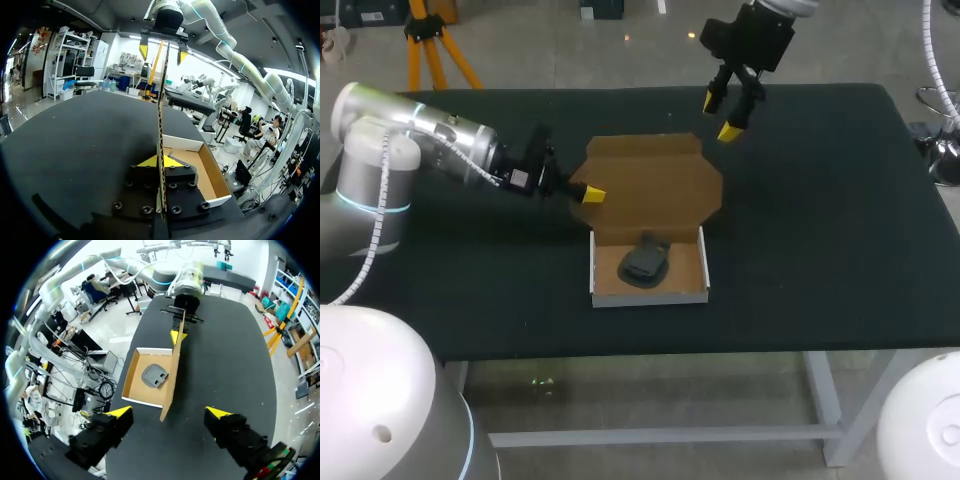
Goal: Assemble the packaging by folding the flat box into shape, placing the metal phone stand inside, and closing the box properly
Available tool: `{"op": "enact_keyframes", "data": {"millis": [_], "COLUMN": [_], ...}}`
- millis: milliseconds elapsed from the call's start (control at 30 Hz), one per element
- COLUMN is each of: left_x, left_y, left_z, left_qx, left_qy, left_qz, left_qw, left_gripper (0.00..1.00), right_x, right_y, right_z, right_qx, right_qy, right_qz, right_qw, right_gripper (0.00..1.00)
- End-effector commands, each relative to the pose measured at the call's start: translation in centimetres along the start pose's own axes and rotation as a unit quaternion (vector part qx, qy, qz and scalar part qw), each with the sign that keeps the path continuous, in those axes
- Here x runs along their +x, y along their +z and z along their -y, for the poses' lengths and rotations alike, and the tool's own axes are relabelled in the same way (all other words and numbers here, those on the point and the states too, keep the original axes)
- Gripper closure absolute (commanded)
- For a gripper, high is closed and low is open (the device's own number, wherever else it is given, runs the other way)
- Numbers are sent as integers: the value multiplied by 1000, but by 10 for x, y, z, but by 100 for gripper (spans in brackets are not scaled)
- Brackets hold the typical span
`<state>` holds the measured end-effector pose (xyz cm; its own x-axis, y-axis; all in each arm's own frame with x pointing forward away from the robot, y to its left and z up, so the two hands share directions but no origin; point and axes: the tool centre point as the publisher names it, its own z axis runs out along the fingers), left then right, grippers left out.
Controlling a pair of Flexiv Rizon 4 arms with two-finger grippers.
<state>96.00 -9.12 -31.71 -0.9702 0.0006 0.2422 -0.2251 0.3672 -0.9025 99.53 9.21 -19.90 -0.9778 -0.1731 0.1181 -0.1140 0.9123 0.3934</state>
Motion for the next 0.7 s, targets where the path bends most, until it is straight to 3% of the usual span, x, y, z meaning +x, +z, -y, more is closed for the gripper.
{"op": "enact_keyframes", "data": {"millis": [33, 200, 233, 367, 467, 700], "left_x": [1, 1, 6, 17, 26, 37], "left_y": [-1, -1, 0, 0, 0, -2], "left_z": [-1, -1, 1, 2, -1, 0], "left_qx": [0, 0, -4, -20, -30, -31], "left_qy": [0, 0, 18, 52, 85, 126], "left_qz": [0, 0, -2, 69, 100, 136], "left_qw": [1000, 1000, 1000, 996, 991, 982], "left_gripper": [100, 100, 100, 100, 100, 100], "right_x": [-5, -12, -12, -14, -15, -14], "right_y": [-4, -9, -9, -10, -10, -9], "right_z": [-6, -15, -16, -21, -24, -29], "right_qx": [2, 3, 3, 6, 11, 18], "right_qy": [-8, -23, -24, -28, -30, -31], "right_qz": [-5, -3, -2, -3, -6, -9], "right_qw": [1000, 1000, 1000, 1000, 999, 999], "right_gripper": [0, 0, 0, 0, 0, 0]}}
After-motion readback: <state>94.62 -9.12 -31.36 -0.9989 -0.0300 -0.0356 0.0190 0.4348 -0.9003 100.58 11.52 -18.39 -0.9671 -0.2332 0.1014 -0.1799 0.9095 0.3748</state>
